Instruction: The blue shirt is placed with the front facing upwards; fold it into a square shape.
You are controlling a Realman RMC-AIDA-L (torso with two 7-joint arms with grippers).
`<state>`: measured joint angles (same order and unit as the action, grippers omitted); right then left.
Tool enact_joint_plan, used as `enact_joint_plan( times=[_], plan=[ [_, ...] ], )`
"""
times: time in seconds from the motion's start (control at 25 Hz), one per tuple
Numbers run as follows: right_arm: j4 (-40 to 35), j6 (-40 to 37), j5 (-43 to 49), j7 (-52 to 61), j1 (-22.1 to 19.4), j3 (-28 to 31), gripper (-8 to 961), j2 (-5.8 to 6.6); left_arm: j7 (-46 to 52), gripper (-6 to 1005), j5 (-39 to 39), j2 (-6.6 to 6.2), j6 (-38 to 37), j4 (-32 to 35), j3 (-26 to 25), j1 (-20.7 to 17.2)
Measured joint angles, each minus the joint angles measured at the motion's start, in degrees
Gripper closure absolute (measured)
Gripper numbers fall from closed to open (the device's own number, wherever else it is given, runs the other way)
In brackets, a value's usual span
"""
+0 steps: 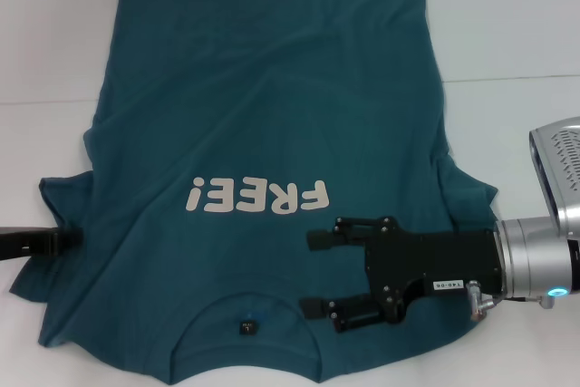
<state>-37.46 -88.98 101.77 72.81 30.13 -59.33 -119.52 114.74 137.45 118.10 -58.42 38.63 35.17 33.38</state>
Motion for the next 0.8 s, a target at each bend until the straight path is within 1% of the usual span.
enact_joint_plan(
  times=[0.16, 0.36, 0.48, 0.64, 0.8],
  plan=[
    [-0.50, 0.04, 0.00, 0.95, -0.03, 0.00, 36, 0.00, -0.02, 738, 0.06, 0.17, 0.04, -0.19, 0.06, 0.01],
    [-1.11, 0.12, 0.00, 1.16, -0.07, 0.00, 36, 0.00, 0.26, 961, 0.09, 0.47, 0.39, 0.55, 0.03, -0.23],
    [-1.14, 0.13, 0.00, 1.24, -0.13, 0.00, 36, 0.00, 0.49, 963, 0.07, 0.91, 0.65, 1.94, -0.28, -0.58],
    [-1.22, 0.10, 0.00, 1.29, -0.45, 0.00, 36, 0.00, 2.58, 966, 0.30, 2.08, -0.13, 6.87, 0.31, -1.65],
    [-1.22, -0.12, -0.22, 1.31, -0.65, 0.43, 36, 0.00, 3.87, 966, 0.51, 2.31, -1.54, 9.93, 1.03, -1.93]
  ],
)
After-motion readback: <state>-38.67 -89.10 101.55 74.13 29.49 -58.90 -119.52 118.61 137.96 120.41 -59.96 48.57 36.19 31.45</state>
